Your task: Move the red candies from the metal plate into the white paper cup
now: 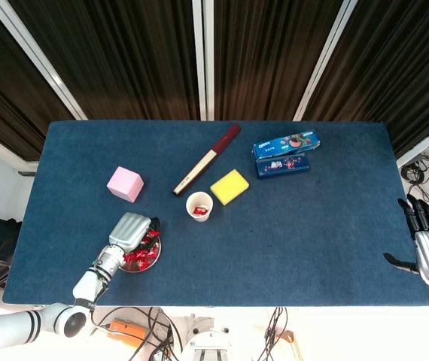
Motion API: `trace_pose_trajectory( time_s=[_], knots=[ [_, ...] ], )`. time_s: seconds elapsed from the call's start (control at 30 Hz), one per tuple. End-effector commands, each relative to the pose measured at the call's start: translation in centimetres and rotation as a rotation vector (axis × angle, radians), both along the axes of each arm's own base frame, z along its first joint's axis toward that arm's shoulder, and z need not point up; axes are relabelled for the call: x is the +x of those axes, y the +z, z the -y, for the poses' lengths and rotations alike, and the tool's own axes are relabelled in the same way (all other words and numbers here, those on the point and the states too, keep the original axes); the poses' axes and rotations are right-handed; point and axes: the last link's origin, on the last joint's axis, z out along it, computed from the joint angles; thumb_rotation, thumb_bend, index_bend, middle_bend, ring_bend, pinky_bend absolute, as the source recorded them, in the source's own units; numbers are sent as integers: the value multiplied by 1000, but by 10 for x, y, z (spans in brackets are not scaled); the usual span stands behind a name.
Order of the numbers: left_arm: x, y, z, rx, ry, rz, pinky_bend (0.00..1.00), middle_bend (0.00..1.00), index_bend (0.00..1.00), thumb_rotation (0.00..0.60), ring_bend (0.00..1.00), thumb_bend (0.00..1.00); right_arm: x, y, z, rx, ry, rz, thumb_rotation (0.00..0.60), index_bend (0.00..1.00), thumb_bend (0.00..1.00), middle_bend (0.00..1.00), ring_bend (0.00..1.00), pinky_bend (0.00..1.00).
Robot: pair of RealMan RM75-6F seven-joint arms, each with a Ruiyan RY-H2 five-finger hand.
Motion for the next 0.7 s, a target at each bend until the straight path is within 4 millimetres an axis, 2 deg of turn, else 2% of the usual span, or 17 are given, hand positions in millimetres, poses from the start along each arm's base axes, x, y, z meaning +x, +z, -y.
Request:
trace_pose_trajectory(
  time_s=[0.03, 0.3, 0.7],
  knots=[
    [-2, 1, 0, 4, 2, -6, 893, 1000, 567, 553, 940, 400, 0, 0, 0, 1, -1, 0, 600, 0, 16, 0, 0, 0],
    [-7, 15, -1, 42, 2, 6, 893, 1000, 612, 577, 940, 423, 1, -1, 0, 1, 1, 1, 600, 0, 17, 0, 0, 0],
    [4, 38, 0, 112, -41, 94, 893, 1000, 619, 582, 940, 443, 0, 1, -3, -9, 2, 4, 600, 0, 16, 0, 0, 0]
  ],
)
